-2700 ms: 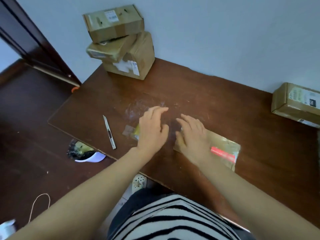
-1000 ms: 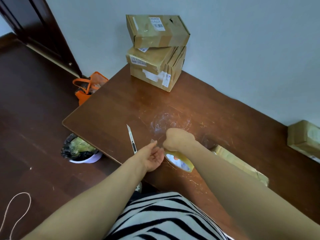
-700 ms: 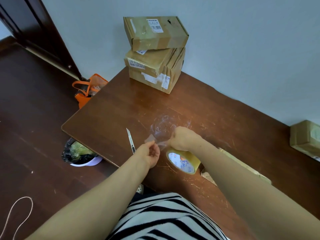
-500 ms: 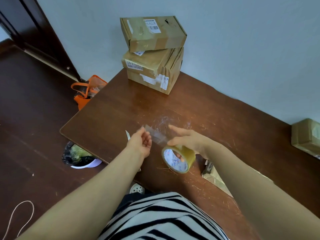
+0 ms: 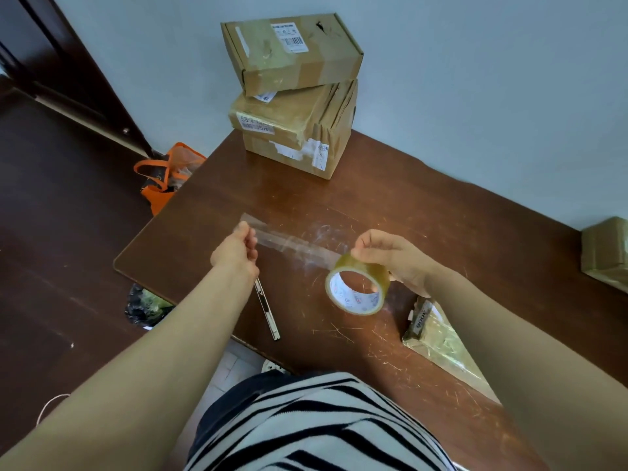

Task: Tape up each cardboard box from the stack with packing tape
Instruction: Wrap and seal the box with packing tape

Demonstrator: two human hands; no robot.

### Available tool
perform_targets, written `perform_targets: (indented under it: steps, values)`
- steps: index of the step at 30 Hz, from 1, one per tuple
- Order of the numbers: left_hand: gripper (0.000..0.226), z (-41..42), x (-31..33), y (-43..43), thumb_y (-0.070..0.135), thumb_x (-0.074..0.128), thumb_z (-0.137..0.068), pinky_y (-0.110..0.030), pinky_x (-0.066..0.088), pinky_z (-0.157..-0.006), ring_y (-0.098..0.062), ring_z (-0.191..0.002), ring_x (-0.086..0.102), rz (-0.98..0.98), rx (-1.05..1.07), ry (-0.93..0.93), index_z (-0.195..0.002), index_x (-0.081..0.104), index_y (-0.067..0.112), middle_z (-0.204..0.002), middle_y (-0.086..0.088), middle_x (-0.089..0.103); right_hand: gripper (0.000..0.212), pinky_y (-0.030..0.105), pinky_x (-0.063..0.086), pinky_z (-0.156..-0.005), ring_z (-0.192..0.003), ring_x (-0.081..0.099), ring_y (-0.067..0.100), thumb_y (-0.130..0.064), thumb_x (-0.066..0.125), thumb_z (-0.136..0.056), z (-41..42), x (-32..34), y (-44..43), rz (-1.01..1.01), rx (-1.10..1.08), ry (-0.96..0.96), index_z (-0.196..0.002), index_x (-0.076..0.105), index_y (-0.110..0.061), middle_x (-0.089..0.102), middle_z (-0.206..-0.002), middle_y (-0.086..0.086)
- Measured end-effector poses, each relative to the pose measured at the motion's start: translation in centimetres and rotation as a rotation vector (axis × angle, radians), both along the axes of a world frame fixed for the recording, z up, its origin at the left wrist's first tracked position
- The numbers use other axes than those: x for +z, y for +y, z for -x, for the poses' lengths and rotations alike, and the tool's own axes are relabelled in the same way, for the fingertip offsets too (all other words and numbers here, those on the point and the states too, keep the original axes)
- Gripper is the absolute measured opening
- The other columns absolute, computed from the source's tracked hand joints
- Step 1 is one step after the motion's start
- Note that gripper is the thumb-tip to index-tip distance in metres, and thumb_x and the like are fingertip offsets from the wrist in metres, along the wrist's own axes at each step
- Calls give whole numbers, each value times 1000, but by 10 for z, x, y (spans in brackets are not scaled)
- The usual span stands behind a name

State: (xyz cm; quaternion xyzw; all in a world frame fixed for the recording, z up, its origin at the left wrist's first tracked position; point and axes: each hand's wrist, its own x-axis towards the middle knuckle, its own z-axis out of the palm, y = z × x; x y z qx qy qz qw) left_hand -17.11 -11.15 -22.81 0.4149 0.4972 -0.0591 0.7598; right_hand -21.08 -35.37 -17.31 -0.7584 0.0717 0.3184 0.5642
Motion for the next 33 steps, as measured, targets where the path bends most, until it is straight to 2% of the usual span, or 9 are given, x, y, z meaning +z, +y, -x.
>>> perform_targets:
  steps: [2, 9, 12, 16, 20, 23, 27, 31, 33]
  values:
    - [15, 0, -3, 5, 15, 67, -90, -11, 35, -43, -2, -51, 51, -36, -4, -2, -76, 61, 14, -70, 1, 63, 6, 25, 52, -59, -64, 61, 11, -18, 65, -89, -3, 0, 0, 50, 46, -39, -89, 61, -14, 67, -77, -4]
    - [14, 9, -8, 3, 20, 73, -84, -16, 36, -47, -4, -56, 54, -151, -65, 40, -74, 66, 15, -74, 1, 68, 19, 31, 46, -61, -65, 60, 17, -39, 66, -85, -18, -19, 4, 776, 299, -123, -77, 59, -24, 63, -75, -5]
    - [11, 20, -11, -4, 15, 72, -84, -16, 33, -40, -5, -55, 49, -180, -93, 23, -76, 66, 13, -75, 1, 65, 14, 27, 38, -64, -85, 59, 19, -38, 56, -89, -26, -21, 21, 1088, 484, -176, -83, 60, -26, 60, -85, -5]
    - [12, 35, -19, -6, 4, 70, -83, -13, 34, -37, -6, -53, 46, -215, -66, -9, -95, 70, 3, -69, -1, 59, 20, 29, 38, -64, -79, 55, 22, -27, 49, -91, -28, -30, 48, 1250, 607, -149, -103, 63, -20, 51, -78, -4]
    - [20, 39, -23, -4, 2, 71, -83, -11, 39, -43, 0, -43, 47, -240, -43, -36, -103, 69, 1, -64, -2, 55, 34, 36, 34, -98, -118, 46, 27, -25, 52, -91, -24, -37, 69, 1420, 779, -357, -124, 58, -17, 51, -125, 7]
    - [22, 40, -24, -4, 1, 71, -82, -9, 43, -46, 3, -40, 51, -252, -38, -50, -104, 68, 1, -67, -1, 57, 49, 38, 16, -115, -139, 25, 29, -22, 37, -99, -2, -43, 98, 1139, 696, -541, -145, 32, -7, 29, -151, 15]
    - [25, 40, -26, -3, 2, 73, -80, -13, 49, -60, -1, -61, 57, -258, -56, -44, -104, 69, 3, -77, 1, 64, 65, 33, -8, -119, -146, -16, 19, -41, 22, -103, 27, -65, 129, 740, 581, -246, -151, -9, -10, -19, -158, 8]
    - [25, 45, -27, -6, 0, 74, -79, -15, 48, -58, -5, -63, 56, -252, -85, -45, -103, 70, 0, -78, -2, 65, 68, 35, -12, -118, -143, -24, 19, -42, 23, -102, 24, -88, 129, 780, 644, -160, -150, -15, -11, -28, -155, 7]
    - [22, 46, -27, -6, 3, 75, -79, -14, 45, -50, -3, -52, 52, -256, -88, -43, -100, 71, -1, -68, -2, 61, 65, 35, -4, -120, -147, -12, 20, -36, 30, -102, 27, -84, 128, 766, 585, -262, -152, -2, -10, -13, -160, 8]
